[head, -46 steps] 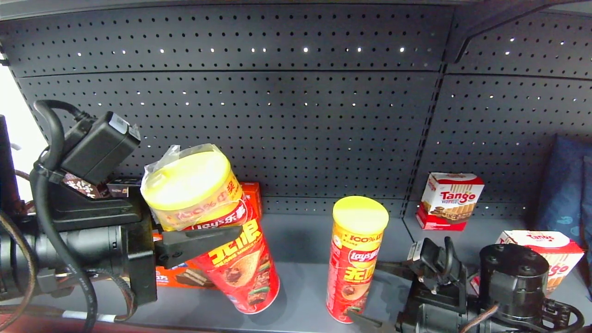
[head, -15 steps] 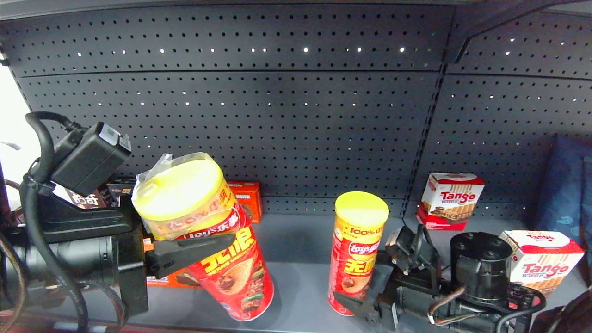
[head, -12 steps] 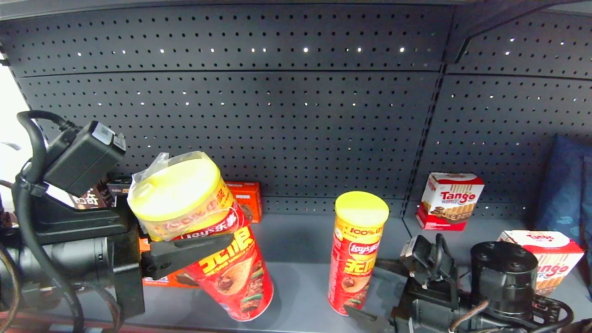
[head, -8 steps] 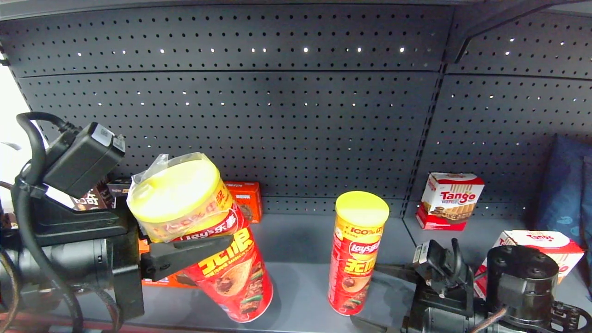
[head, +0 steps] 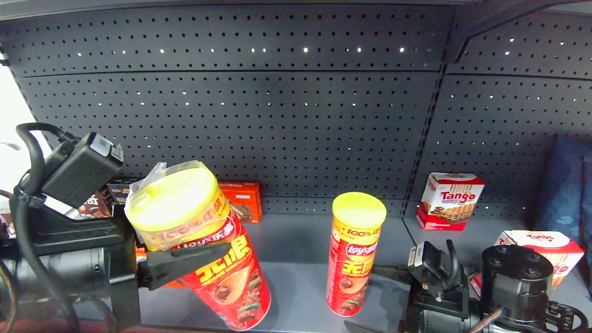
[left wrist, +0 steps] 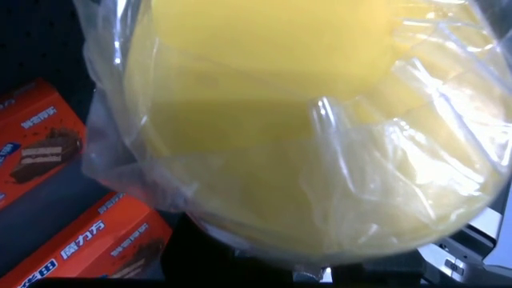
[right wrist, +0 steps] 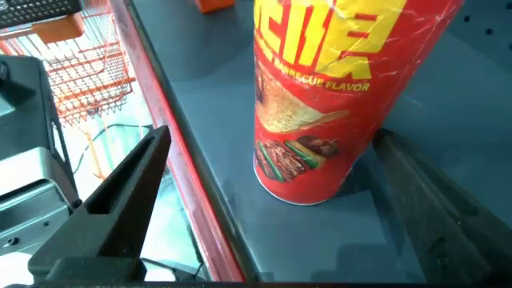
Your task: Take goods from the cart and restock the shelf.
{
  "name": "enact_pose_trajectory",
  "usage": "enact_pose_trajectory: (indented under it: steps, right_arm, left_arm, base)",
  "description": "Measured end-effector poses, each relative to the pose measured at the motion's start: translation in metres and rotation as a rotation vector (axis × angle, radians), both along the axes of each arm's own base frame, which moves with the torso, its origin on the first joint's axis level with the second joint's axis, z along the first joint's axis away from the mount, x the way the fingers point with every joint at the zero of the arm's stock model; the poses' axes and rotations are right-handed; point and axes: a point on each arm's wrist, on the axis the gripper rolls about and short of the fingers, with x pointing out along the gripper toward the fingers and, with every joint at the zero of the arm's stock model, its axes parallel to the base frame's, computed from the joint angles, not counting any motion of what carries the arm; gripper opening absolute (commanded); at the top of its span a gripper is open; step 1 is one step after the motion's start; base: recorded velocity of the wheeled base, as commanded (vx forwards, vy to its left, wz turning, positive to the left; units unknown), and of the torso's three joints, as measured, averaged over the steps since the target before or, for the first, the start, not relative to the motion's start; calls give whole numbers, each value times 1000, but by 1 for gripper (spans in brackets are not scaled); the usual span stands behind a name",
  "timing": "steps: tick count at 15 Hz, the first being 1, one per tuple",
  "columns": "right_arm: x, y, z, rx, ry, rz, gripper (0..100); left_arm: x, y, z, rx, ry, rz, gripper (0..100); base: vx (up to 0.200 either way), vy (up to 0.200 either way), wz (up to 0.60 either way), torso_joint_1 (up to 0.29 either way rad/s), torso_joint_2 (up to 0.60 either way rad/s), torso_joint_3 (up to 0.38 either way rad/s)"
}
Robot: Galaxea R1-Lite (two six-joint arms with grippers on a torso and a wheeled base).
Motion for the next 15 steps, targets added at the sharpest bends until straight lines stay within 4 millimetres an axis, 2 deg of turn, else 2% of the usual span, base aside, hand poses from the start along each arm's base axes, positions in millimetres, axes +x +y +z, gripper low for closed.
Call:
enact_pose_trajectory:
  steps: [15]
  right_arm:
    - [-8, 2, -1, 6, -5, 29, 100]
  left_arm:
    - [-3, 2, 0, 0, -7, 14, 0]
  base:
    - [0, 0, 0, 0, 0, 0]
